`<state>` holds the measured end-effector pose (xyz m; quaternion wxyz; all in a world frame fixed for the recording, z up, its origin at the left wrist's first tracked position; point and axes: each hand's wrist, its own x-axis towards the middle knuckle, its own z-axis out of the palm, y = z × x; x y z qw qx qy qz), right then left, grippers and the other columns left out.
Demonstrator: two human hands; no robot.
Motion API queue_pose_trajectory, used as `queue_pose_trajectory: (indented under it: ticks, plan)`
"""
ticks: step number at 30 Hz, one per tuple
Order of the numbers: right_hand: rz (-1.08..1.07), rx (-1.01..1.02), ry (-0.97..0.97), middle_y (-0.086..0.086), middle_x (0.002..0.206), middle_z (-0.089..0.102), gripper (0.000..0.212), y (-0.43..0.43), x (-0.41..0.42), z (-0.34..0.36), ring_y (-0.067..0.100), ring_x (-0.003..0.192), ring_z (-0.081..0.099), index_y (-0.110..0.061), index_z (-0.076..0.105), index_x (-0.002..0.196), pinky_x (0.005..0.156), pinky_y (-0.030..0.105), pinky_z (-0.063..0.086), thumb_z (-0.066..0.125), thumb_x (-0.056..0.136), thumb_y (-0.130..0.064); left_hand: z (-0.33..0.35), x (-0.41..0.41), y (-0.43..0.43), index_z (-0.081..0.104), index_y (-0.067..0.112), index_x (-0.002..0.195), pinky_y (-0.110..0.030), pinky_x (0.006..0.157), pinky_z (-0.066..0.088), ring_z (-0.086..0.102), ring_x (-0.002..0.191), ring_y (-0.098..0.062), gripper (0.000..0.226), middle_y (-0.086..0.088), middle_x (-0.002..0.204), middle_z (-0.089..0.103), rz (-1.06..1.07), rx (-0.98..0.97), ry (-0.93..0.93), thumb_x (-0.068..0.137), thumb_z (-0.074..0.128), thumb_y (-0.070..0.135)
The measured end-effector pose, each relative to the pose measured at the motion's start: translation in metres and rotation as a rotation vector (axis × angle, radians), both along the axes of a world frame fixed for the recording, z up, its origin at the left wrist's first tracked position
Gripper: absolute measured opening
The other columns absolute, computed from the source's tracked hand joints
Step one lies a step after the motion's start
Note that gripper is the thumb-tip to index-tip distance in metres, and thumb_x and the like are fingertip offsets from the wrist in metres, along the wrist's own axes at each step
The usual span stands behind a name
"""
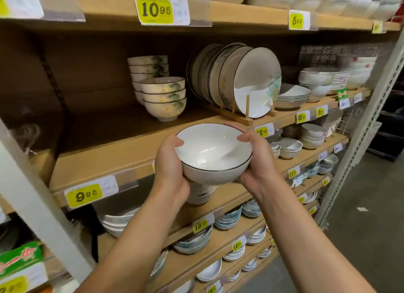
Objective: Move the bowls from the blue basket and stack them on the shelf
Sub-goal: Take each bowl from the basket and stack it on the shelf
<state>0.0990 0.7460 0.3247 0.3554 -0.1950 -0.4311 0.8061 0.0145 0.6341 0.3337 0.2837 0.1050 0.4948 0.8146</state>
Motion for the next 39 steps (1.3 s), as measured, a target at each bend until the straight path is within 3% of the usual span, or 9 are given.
queue_pose_trajectory:
  ticks: [4, 10, 13, 17, 23, 30, 34, 36, 39]
  plan:
    - [0.037, 0.007, 0.009, 0.01, 0.106, 0.072, 0.041, 0.019, -0.028, 0.008, 0.029, 0.095, 0.066, -0.016, 0.07, 0.11, 0.077, 0.037, 0.058, 0.04, 0.083, -0.01, 0.01, -0.024, 0.016, 0.068, 0.018, 0.101, -0.035, 0.071, 0.053, 0.066, 0.092, -0.027, 0.03, -0.006, 0.095, 0.074, 0.04, -0.055, 0.077, 0.08, 0.047, 0.022]
    - [0.125, 0.044, -0.009, 0.014, 0.123, 0.064, 0.043, 0.048, -0.073, 0.016, 0.038, 0.113, 0.058, -0.017, 0.067, 0.116, 0.098, 0.055, 0.049, 0.041, 0.083, -0.013, 0.015, -0.057, 0.038, 0.065, 0.021, 0.097, -0.033, 0.054, 0.057, 0.068, 0.071, -0.023, 0.024, 0.003, 0.064, 0.073, 0.13, -0.048, 0.083, 0.082, 0.046, 0.022]
    - [0.19, 0.03, -0.031, 0.015, 0.121, 0.065, 0.044, 0.063, -0.095, 0.017, 0.039, 0.111, 0.059, -0.015, 0.066, 0.118, 0.094, 0.054, 0.052, 0.042, 0.082, -0.012, 0.016, -0.071, 0.048, 0.067, 0.017, 0.101, -0.034, 0.055, 0.058, 0.067, 0.081, -0.028, 0.03, -0.003, 0.076, 0.075, 0.204, -0.054, 0.052, 0.081, 0.045, 0.02]
    - [0.265, -0.001, -0.028, 0.016, 0.111, 0.069, 0.043, 0.078, -0.12, 0.018, 0.036, 0.104, 0.063, -0.01, 0.066, 0.116, 0.076, 0.039, 0.058, 0.041, 0.082, -0.009, 0.017, -0.087, 0.059, 0.067, 0.012, 0.105, -0.034, 0.053, 0.057, 0.068, 0.083, -0.031, 0.034, -0.009, 0.086, 0.075, 0.294, -0.064, 0.02, 0.08, 0.044, 0.018]
    - [0.341, -0.036, -0.04, 0.016, 0.105, 0.072, 0.044, 0.094, -0.139, 0.016, 0.034, 0.099, 0.067, -0.007, 0.062, 0.12, 0.076, 0.039, 0.058, 0.043, 0.081, -0.007, 0.015, -0.095, 0.073, 0.068, 0.008, 0.093, -0.037, 0.078, 0.057, 0.07, 0.087, -0.027, 0.029, -0.009, 0.087, 0.077, 0.368, -0.064, 0.065, 0.08, 0.042, 0.012]
    - [0.414, -0.05, -0.046, 0.021, 0.112, 0.07, 0.048, 0.107, -0.146, 0.016, 0.038, 0.107, 0.065, -0.001, 0.059, 0.123, 0.097, 0.052, 0.05, 0.045, 0.078, -0.008, 0.017, -0.096, 0.08, 0.068, 0.006, 0.102, -0.044, 0.089, 0.055, 0.069, 0.098, -0.032, 0.033, -0.013, 0.096, 0.076, 0.38, -0.109, 0.071, 0.081, 0.043, 0.01]
    - [0.442, -0.031, -0.073, 0.021, 0.11, 0.071, 0.046, 0.112, -0.148, 0.017, 0.037, 0.107, 0.065, -0.001, 0.062, 0.121, 0.099, 0.052, 0.049, 0.047, 0.077, -0.008, 0.016, -0.09, 0.077, 0.067, 0.004, 0.102, -0.045, 0.097, 0.051, 0.066, 0.106, -0.03, 0.03, -0.013, 0.103, 0.074, 0.424, -0.135, 0.112, 0.087, 0.044, 0.015]
    - [0.451, -0.018, -0.081, 0.02, 0.109, 0.071, 0.04, 0.116, -0.147, 0.02, 0.036, 0.107, 0.066, -0.002, 0.063, 0.116, 0.099, 0.051, 0.05, 0.05, 0.08, -0.01, 0.008, -0.078, 0.073, 0.061, 0.009, 0.121, -0.04, 0.097, 0.051, 0.065, 0.109, -0.022, 0.038, -0.007, 0.112, 0.072, 0.466, -0.136, 0.18, 0.088, 0.05, 0.025]
    - [0.472, 0.0, -0.085, 0.024, 0.12, 0.066, 0.042, 0.122, -0.15, 0.027, 0.038, 0.115, 0.062, 0.0, 0.06, 0.123, 0.102, 0.051, 0.047, 0.052, 0.084, -0.013, -0.004, -0.05, 0.077, 0.033, 0.032, 0.146, -0.021, 0.09, 0.045, 0.056, 0.106, 0.001, 0.071, 0.014, 0.126, 0.055, 0.508, -0.099, 0.218, 0.081, 0.061, 0.037]
